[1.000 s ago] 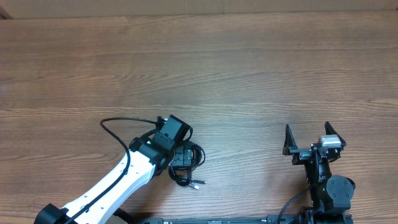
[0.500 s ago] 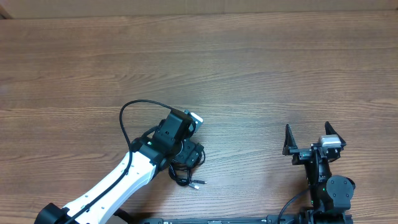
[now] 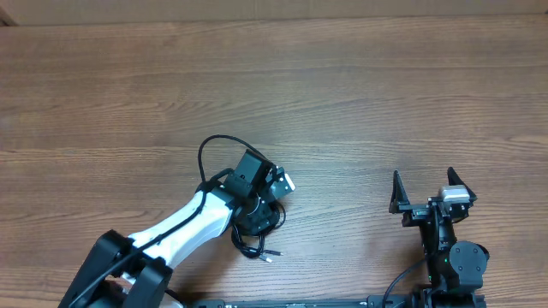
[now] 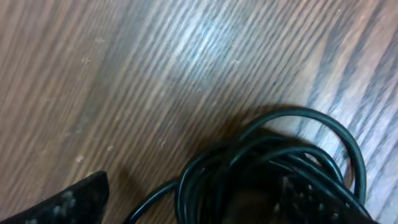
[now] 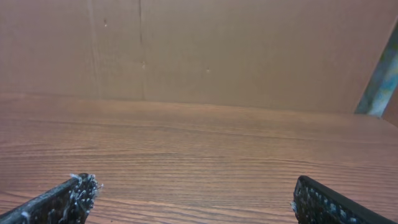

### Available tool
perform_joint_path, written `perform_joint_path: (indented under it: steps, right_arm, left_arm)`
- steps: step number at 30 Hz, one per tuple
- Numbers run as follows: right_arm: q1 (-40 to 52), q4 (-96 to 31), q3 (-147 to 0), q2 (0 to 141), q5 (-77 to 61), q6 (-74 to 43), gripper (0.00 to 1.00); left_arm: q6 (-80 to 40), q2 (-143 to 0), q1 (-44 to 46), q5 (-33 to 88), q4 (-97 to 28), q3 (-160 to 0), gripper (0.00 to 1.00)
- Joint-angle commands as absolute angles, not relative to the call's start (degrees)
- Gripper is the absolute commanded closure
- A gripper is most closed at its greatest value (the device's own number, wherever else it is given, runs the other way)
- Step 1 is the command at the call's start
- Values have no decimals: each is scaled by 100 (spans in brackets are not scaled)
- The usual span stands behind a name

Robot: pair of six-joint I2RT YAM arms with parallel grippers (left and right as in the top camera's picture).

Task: Untangle cables
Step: 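Move the left gripper down onto the black cable bundle, then grasp the cable bundle with the left gripper and lift it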

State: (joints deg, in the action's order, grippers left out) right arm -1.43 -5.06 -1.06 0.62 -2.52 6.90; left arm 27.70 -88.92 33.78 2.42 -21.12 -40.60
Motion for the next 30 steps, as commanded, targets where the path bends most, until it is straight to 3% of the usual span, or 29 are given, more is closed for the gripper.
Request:
perform_joint_path:
  steps: [1, 3, 6, 7, 8, 15, 24, 30]
  right_arm:
    - [-163, -469, -47, 16, -200, 716, 0]
    - [-163, -469, -47, 16, -200, 716, 0]
    - [-163, -471, -47, 16, -200, 716, 0]
    - [-163, -469, -47, 16, -200, 716, 0]
    - [-163, -469, -47, 16, -200, 716, 0]
    - [-163, -471, -47, 16, -200, 716, 0]
    - [-163, -469, -47, 16, -200, 716, 0]
    - [-163, -471, -47, 16, -200, 716, 0]
  left_arm:
    - [3000, -9205, 3400, 191, -2158, -4042, 17]
    - [3002, -9290, 3400, 193, -2158, -4042, 27]
    - [3002, -9384, 3400, 196, -2156, -4042, 71]
    - [3002, -9400, 3400, 193, -2150, -4042, 92]
    - [3002, -9400, 3400, 193, -2143, -4042, 96]
    - [2639, -9397, 3389, 84, -1981, -4407, 96]
    - [-178, -9397, 3028, 456, -349, -4792, 96]
    - [-729, -9397, 2628, 451, -228, -4792, 96]
